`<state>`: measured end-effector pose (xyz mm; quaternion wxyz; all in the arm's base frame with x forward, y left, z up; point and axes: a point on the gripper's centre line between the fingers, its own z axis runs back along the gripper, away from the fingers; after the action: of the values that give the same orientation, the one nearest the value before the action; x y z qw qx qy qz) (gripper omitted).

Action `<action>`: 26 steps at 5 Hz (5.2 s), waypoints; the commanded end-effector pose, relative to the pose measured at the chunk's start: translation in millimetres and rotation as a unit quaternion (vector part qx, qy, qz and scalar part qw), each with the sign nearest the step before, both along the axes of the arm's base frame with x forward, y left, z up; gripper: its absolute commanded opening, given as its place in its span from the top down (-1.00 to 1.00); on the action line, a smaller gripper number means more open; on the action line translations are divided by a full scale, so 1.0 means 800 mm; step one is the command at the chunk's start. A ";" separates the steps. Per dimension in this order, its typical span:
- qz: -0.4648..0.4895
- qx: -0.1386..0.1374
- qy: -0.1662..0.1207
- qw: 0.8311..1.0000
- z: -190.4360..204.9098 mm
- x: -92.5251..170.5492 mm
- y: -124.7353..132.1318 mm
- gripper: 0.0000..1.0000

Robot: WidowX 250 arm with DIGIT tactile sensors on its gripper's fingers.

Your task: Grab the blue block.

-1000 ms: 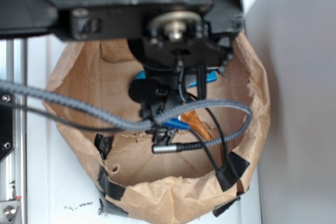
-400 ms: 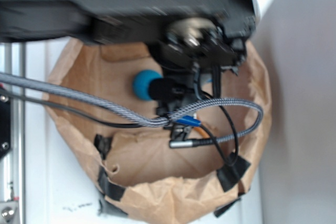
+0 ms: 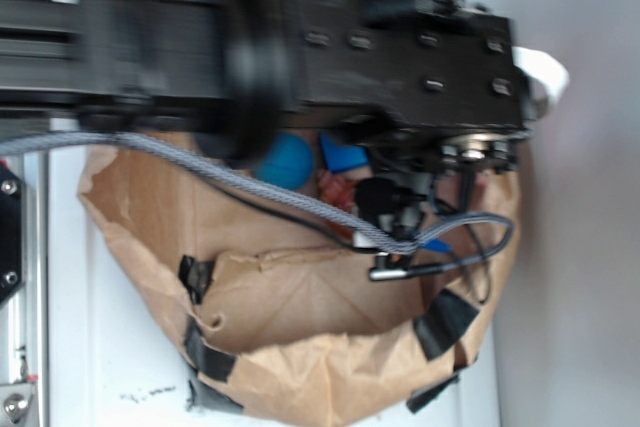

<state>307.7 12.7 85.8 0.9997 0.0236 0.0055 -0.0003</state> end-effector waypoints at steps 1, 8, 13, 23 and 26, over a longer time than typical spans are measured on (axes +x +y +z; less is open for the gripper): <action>0.050 0.042 -0.027 0.998 -0.014 0.030 -0.003 -1.00; 0.117 -0.038 -0.041 0.992 0.021 -0.012 0.051 -1.00; 0.131 0.034 -0.010 0.991 -0.064 0.003 0.034 -1.00; 0.113 -0.044 -0.023 0.992 -0.001 -0.016 0.035 1.00; 0.132 -0.021 -0.015 0.991 -0.021 0.006 0.038 -1.00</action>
<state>306.2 40.8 57.2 0.9901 0.0022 0.0215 0.1387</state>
